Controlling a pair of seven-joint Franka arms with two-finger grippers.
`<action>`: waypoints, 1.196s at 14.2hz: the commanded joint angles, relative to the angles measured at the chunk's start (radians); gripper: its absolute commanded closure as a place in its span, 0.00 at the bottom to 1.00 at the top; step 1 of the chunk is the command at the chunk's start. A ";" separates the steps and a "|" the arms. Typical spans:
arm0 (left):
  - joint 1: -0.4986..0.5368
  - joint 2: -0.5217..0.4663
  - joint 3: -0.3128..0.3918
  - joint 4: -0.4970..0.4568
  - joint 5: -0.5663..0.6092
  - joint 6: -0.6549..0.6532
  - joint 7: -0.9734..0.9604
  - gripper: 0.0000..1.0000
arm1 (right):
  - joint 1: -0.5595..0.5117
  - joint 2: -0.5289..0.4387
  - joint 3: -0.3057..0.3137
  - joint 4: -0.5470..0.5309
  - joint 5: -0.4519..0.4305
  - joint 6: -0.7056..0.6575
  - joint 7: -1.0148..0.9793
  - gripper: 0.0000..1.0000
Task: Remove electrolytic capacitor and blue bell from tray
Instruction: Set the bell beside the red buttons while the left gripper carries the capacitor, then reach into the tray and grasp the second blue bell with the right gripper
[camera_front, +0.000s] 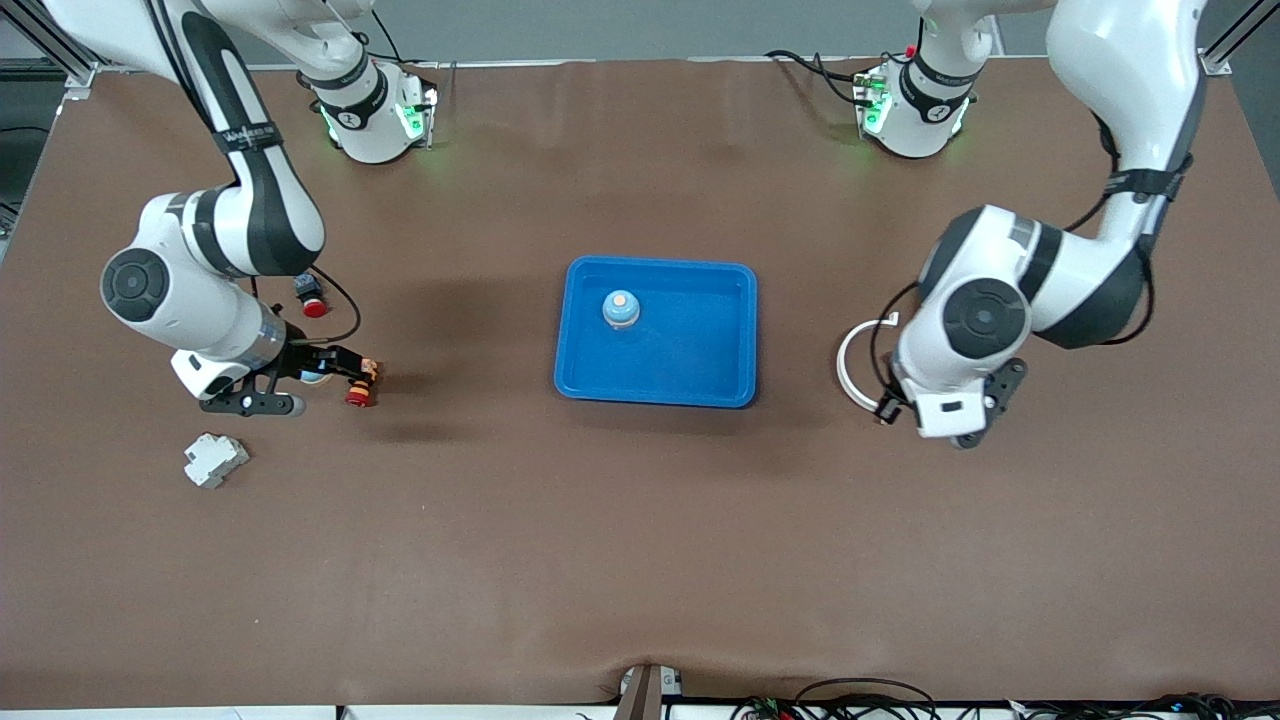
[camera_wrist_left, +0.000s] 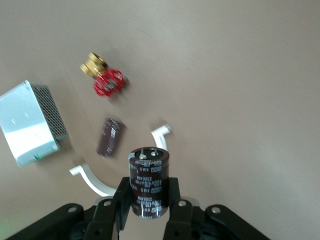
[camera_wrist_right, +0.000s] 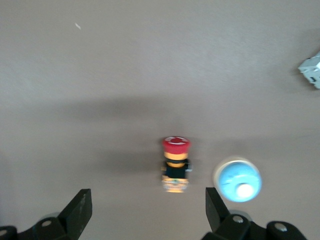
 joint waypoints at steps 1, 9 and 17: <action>0.119 -0.042 -0.020 -0.096 -0.009 0.034 0.072 1.00 | 0.121 0.011 -0.005 0.055 0.015 -0.018 0.246 0.00; 0.343 -0.082 -0.037 -0.283 0.006 0.206 0.477 1.00 | 0.423 0.046 -0.004 0.079 0.015 0.060 0.895 0.00; 0.471 -0.036 -0.034 -0.411 0.229 0.423 0.618 1.00 | 0.639 0.198 -0.004 0.082 0.030 0.232 1.159 0.00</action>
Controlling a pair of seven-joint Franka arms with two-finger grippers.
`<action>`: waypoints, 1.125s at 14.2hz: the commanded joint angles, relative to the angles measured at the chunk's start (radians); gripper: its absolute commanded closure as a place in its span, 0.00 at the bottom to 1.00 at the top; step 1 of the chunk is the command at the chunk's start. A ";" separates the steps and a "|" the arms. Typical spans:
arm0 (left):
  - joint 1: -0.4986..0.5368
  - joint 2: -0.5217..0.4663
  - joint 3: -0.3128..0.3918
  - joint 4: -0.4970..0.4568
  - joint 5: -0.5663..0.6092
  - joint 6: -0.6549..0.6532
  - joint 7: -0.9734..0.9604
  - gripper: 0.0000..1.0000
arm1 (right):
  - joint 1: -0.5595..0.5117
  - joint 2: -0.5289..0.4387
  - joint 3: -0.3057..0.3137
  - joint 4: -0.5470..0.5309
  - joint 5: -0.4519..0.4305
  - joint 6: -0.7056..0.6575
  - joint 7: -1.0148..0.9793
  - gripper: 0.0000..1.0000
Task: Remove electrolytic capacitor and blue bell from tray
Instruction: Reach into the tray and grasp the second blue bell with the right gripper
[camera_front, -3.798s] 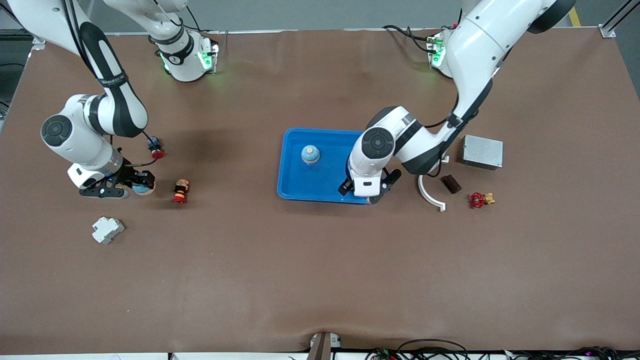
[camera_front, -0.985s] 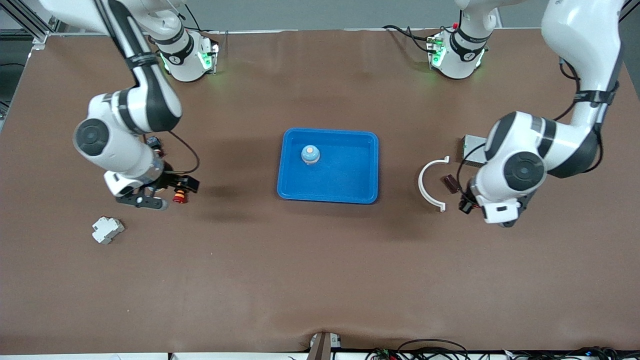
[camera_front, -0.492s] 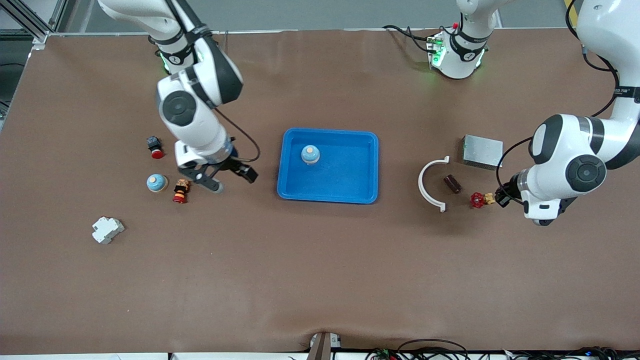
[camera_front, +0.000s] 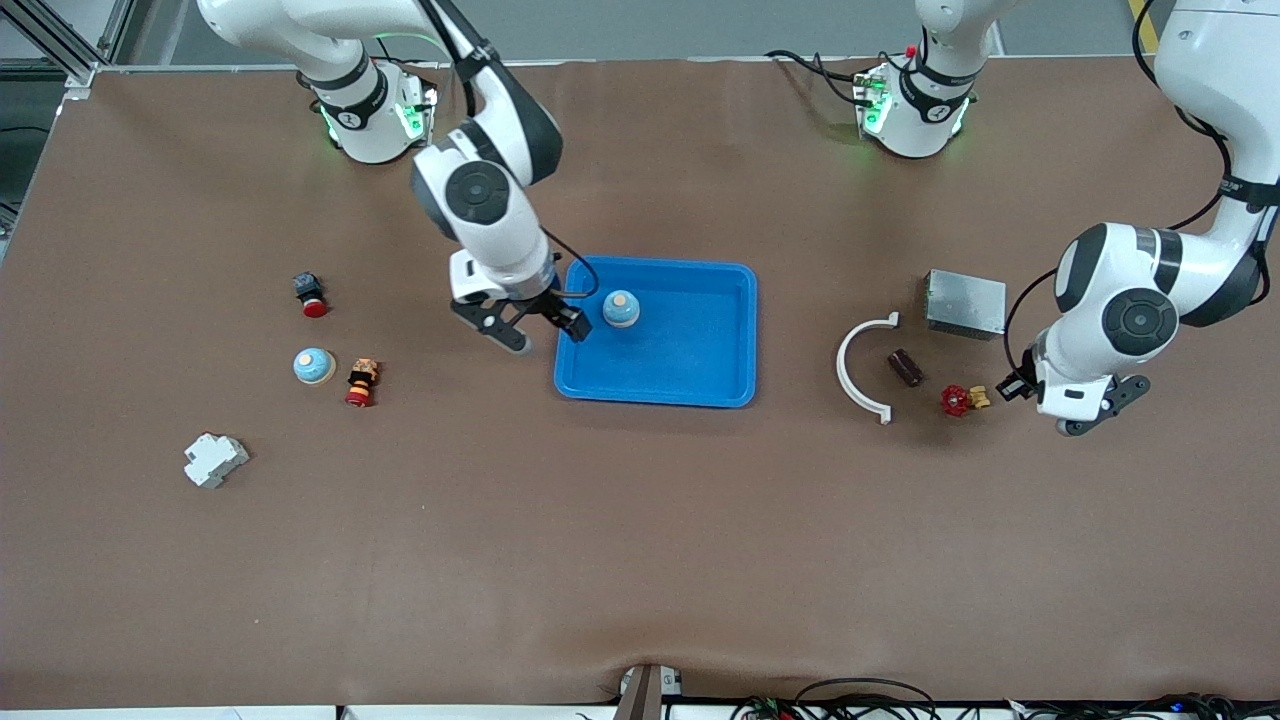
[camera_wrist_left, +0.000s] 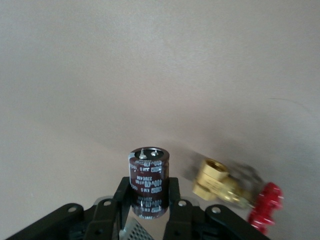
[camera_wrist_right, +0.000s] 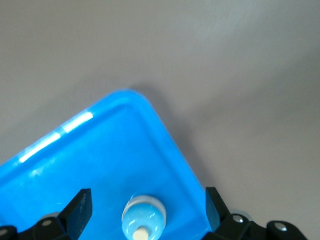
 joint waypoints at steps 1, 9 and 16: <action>0.054 0.016 -0.015 -0.020 0.023 0.053 0.062 1.00 | 0.072 0.094 -0.012 0.027 0.019 0.080 0.078 0.00; 0.097 0.129 -0.012 0.023 0.157 0.139 0.077 0.73 | 0.160 0.234 -0.012 0.109 0.018 0.085 0.159 0.00; 0.095 0.097 -0.036 0.033 0.155 0.104 0.074 0.00 | 0.180 0.240 -0.014 0.110 0.018 0.083 0.161 0.00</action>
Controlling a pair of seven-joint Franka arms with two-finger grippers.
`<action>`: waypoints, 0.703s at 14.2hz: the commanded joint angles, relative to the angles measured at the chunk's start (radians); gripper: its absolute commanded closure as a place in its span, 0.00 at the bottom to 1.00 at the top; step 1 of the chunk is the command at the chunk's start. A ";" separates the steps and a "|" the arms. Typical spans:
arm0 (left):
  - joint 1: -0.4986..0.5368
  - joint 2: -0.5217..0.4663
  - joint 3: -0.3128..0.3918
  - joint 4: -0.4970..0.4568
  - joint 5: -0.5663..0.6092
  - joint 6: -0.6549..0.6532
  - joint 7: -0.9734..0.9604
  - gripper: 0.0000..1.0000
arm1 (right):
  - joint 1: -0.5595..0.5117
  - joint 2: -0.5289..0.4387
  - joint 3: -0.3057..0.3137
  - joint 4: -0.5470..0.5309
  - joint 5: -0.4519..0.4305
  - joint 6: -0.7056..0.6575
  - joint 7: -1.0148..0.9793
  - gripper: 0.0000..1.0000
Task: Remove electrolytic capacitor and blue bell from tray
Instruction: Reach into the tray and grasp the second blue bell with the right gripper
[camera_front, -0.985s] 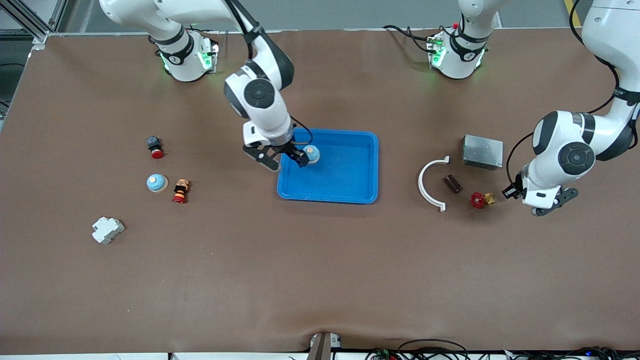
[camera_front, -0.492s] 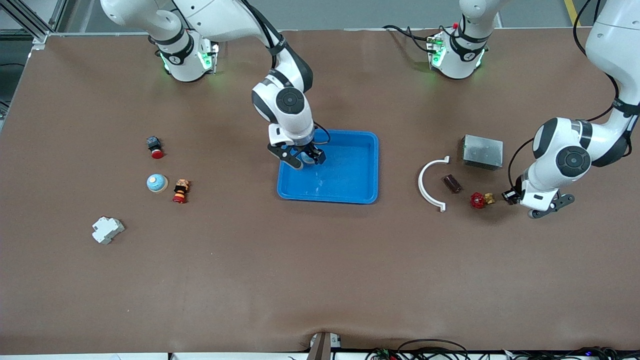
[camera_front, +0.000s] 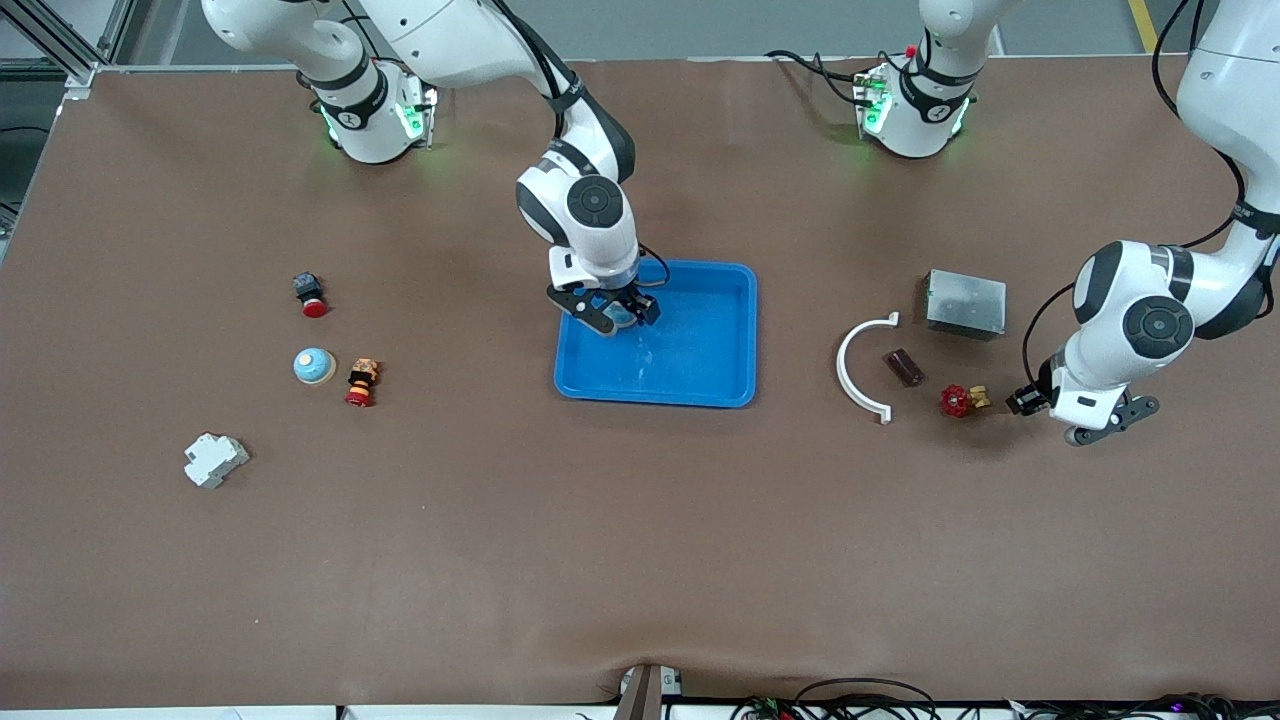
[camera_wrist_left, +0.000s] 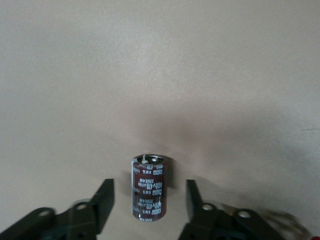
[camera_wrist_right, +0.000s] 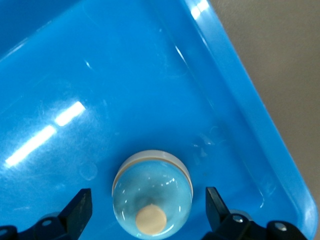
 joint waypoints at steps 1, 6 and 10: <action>0.009 -0.031 -0.037 -0.003 0.021 -0.048 0.011 0.00 | 0.021 0.008 -0.013 0.018 0.016 -0.011 0.012 0.00; 0.012 -0.036 -0.040 0.003 0.021 -0.056 0.060 0.00 | 0.021 0.008 -0.013 0.019 0.019 -0.008 0.014 1.00; 0.012 -0.094 -0.072 0.003 0.018 -0.061 0.083 0.00 | 0.010 -0.011 -0.013 0.033 0.018 -0.045 0.023 1.00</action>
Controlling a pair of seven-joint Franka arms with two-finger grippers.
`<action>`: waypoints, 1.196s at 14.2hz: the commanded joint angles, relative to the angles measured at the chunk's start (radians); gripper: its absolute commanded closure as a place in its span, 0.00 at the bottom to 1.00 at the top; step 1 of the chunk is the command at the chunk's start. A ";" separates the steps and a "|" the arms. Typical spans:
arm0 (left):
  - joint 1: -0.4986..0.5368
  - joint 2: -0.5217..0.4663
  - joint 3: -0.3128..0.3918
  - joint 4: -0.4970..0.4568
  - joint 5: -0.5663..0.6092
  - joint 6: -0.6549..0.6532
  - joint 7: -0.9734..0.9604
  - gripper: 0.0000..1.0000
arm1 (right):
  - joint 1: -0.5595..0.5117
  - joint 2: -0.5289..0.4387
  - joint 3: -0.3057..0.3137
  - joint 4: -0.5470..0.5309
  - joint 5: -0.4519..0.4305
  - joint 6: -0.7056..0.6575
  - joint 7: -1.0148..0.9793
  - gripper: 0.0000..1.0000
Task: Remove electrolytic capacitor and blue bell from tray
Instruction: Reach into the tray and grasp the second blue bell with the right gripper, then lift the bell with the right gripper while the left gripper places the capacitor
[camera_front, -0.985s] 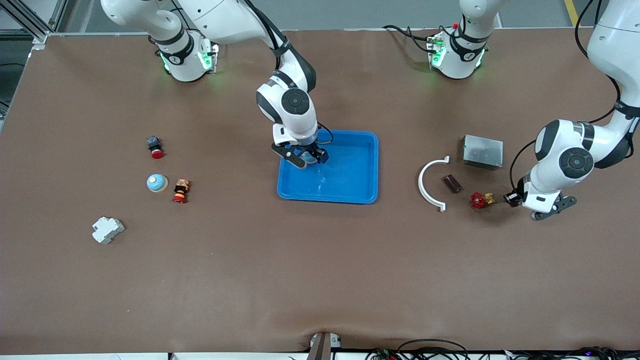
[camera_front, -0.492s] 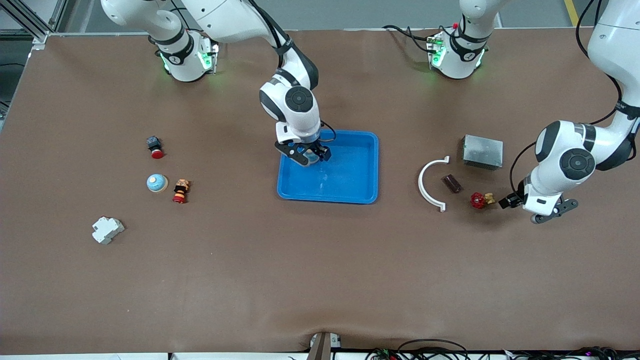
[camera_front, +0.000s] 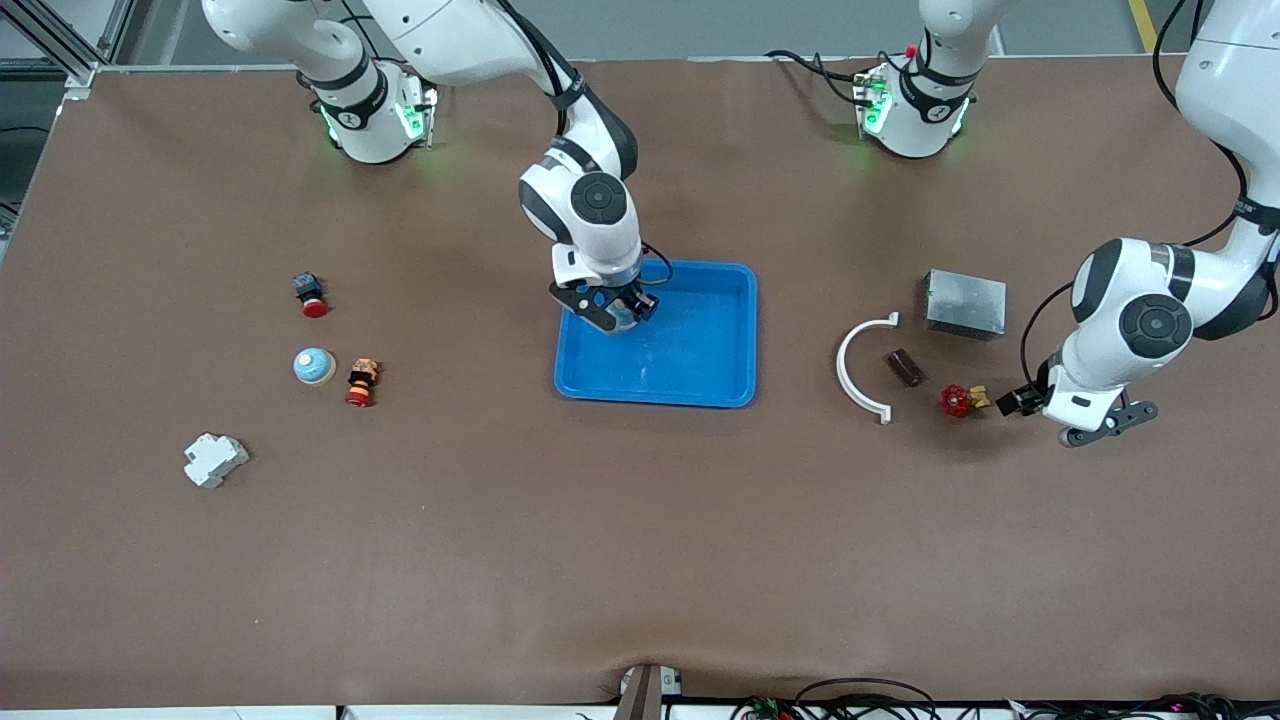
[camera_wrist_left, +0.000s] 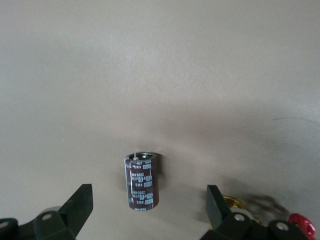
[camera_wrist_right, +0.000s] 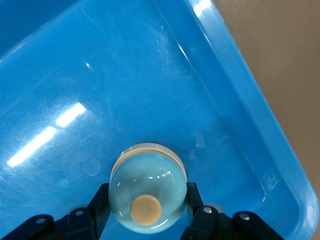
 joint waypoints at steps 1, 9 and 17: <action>0.011 -0.088 -0.057 -0.008 0.006 -0.042 0.016 0.00 | 0.001 -0.026 -0.010 0.036 0.018 -0.082 0.001 1.00; 0.013 -0.129 -0.208 0.158 -0.072 -0.263 0.039 0.00 | -0.196 -0.223 -0.014 0.123 0.018 -0.530 -0.366 1.00; 0.013 -0.134 -0.260 0.533 -0.247 -0.654 0.385 0.00 | -0.552 -0.373 -0.019 -0.013 -0.100 -0.581 -1.023 1.00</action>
